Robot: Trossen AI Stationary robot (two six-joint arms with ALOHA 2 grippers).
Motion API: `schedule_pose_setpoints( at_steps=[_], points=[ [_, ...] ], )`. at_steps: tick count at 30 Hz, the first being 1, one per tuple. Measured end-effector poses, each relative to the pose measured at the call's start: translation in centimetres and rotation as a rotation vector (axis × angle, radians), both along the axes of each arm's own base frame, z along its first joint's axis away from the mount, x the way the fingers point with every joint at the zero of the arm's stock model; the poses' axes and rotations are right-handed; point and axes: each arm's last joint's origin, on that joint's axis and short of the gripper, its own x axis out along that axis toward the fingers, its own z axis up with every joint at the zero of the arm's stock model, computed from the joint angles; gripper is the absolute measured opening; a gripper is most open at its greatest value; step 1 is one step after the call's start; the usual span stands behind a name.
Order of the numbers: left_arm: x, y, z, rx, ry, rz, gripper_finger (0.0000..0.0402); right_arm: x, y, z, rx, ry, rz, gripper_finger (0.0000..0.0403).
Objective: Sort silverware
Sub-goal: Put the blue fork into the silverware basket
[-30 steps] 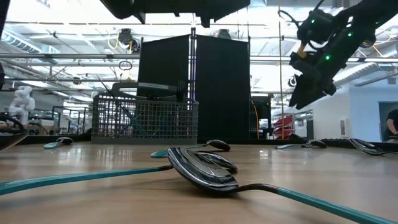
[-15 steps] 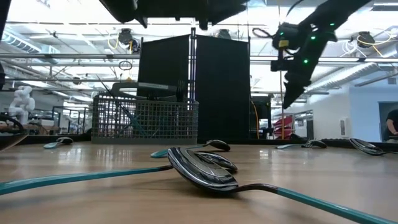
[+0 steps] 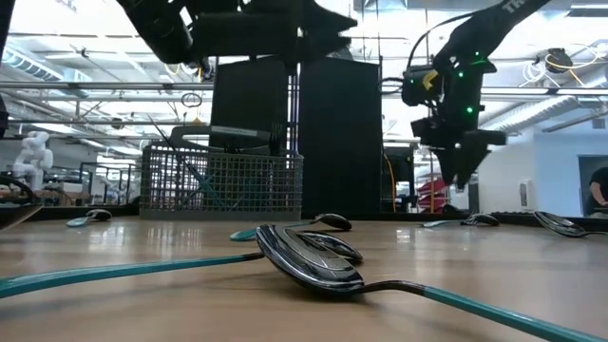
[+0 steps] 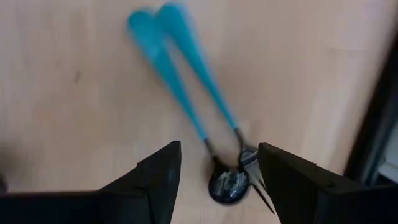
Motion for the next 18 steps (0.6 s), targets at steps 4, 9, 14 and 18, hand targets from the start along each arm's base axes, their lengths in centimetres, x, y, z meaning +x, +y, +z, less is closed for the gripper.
schedule_pose_setpoints(
  at_steps=[4,9,14,18],
  points=[
    [0.1,-0.4,-0.7,-0.006,0.072,-0.012,0.0224,-0.1,0.1,-0.7,0.036,0.077,0.133,0.0208],
    [0.1,-0.8,-0.9,-0.008,0.097,-0.023,0.0224,0.2,-0.2,-1.6,0.053,0.121,0.234,0.0208],
    [0.1,-1.4,-1.1,-0.008,0.109,-0.039,0.0224,0.7,-0.6,-1.8,0.008,0.106,0.326,0.0208],
    [0.1,-1.4,-1.1,-0.008,0.116,-0.039,0.0224,1.2,-1.1,-1.7,-0.05,0.055,0.323,0.0208]
  ],
)
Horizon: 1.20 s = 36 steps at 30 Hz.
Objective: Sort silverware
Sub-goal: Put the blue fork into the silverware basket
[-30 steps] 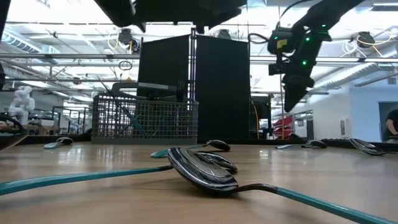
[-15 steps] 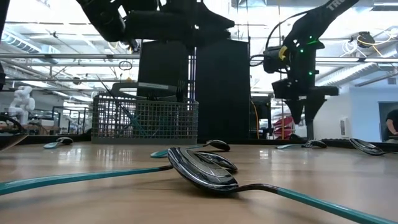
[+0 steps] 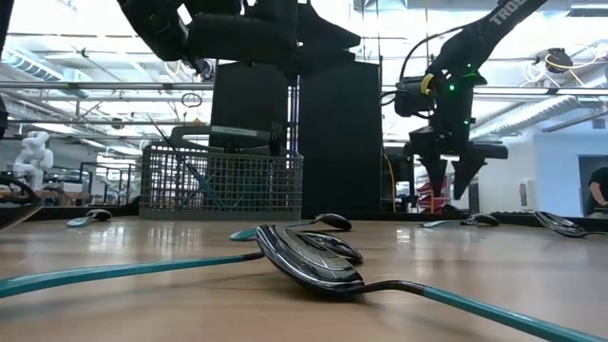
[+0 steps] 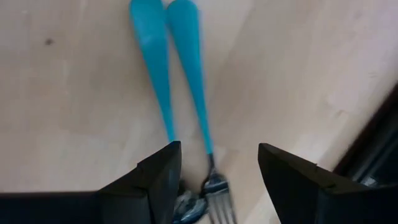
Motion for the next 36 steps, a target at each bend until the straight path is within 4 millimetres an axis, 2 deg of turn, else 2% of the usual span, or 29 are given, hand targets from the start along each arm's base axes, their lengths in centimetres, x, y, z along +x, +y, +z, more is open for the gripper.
schedule_pose_setpoints(
  at_steps=[6,14,21,27,34,36],
  points=[
    [0.0,0.0,0.0,0.0,0.003,0.0,0.0224,0.2,-0.4,-0.8,0.013,0.02,0.008,0.0208],
    [0.0,0.0,0.0,0.001,0.003,0.0,0.0224,0.3,-1.5,-3.8,-0.015,0.179,-0.018,0.0208],
    [0.0,0.0,0.0,0.004,0.003,0.0,0.0224,0.1,-2.2,-5.3,0.02,0.224,-0.029,0.0199],
    [0.0,0.0,0.0,0.007,0.002,0.0,0.0224,0.1,-2.5,-6.1,0.044,0.244,0.014,0.0138],
    [0.0,0.0,0.0,0.006,0.002,0.0,0.0224,-0.1,-2.4,-6.1,0.049,0.263,0.047,0.0015],
    [0.0,0.0,0.0,-0.001,0.003,0.0,0.0224,0.0,-2.5,-6.1,0.042,0.263,0.056,0.0009]
  ],
)
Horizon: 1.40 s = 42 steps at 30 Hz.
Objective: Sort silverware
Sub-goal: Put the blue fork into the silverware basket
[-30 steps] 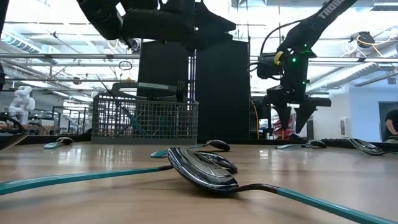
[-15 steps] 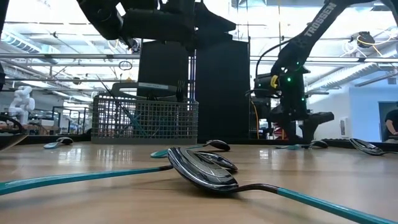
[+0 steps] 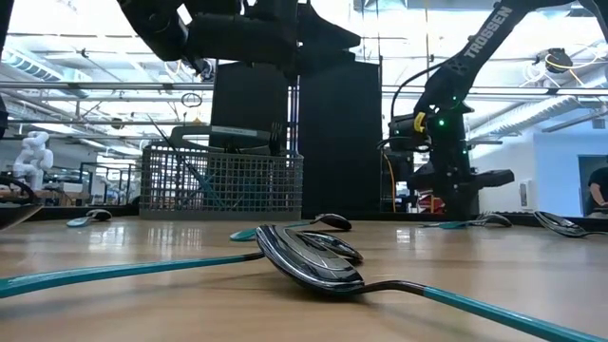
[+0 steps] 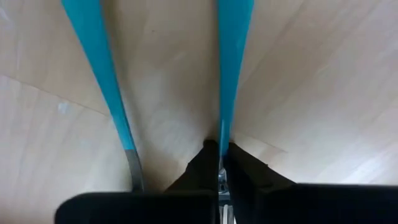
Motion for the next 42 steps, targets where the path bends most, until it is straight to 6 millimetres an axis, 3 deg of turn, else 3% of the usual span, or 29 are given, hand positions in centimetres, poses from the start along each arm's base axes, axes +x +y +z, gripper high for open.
schedule_pose_setpoints(
  at_steps=[5,8,12,17,24,28,35,42],
  points=[
    [-0.1,0.0,-0.1,-0.119,0.032,0.003,0.0224,0.1,-0.2,0.3,-0.089,0.032,0.017,0.0005],
    [-0.7,0.2,0.3,-0.195,0.078,0.017,0.0224,0.5,-0.6,0.8,-0.233,0.071,0.048,0.0003],
    [-1.8,0.3,1.1,-0.262,0.157,0.038,0.0224,1.2,-0.5,2.7,-0.391,0.053,0.083,0.0002],
    [-3.6,-0.2,2.5,-0.271,0.233,0.037,0.0224,2.1,1.2,5.7,-0.472,-0.037,0.165,0.0001],
    [-3.8,-0.6,2.6,-0.282,0.248,0.029,0.0224,3.5,5.9,9.8,-0.576,-0.177,0.316,0.0],
    [-3.1,-0.6,1.3,-0.356,0.281,0.046,0.0224,4.3,9.1,11.4,-0.623,-0.255,0.404,0.0],
    [-2.7,-0.6,0.9,-0.531,0.274,0.056,0.0224,5.4,14.3,12.0,-0.719,-0.252,0.54,0.0],
    [-2.5,-0.8,2.6,-0.56,0.235,-0.012,0.0224,5.9,18.9,12.1,-0.763,-0.296,0.66,0.0]
  ],
)
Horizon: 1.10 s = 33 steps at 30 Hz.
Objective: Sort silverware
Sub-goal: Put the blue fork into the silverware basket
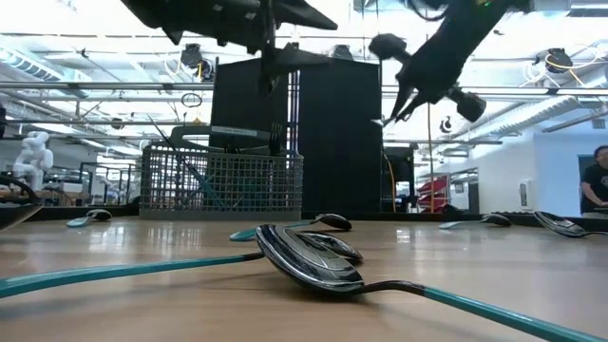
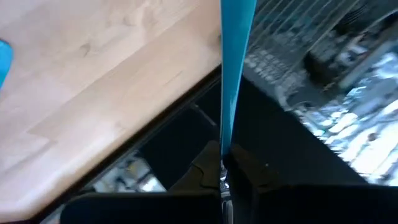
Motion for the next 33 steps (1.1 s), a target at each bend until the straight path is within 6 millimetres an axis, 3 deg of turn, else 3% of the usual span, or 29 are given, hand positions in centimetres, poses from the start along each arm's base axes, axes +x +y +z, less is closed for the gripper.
schedule_pose_setpoints(
  at_steps=[10,20,27,33],
  points=[
    [0.6,0.0,2.6,0.05,-0.13,-0.031,0.0224,-0.2,5.7,0.4,-0.05,-0.072,0.157,0.0],
    [1.0,1.5,2.3,-0.06,-0.141,0.008,0.0224,0.7,10.1,1.5,-0.072,-0.215,0.367,0.0],
    [1.0,1.8,2.3,-0.127,-0.14,-0.064,0.0224,2.1,12.1,0.8,-0.156,-0.21,0.478,0.0],
    [0.8,2.0,1.2,-0.142,-0.029,-0.018,0.0224,2.6,12.3,0.1,-0.163,-0.199,0.483,0.0]
  ],
)
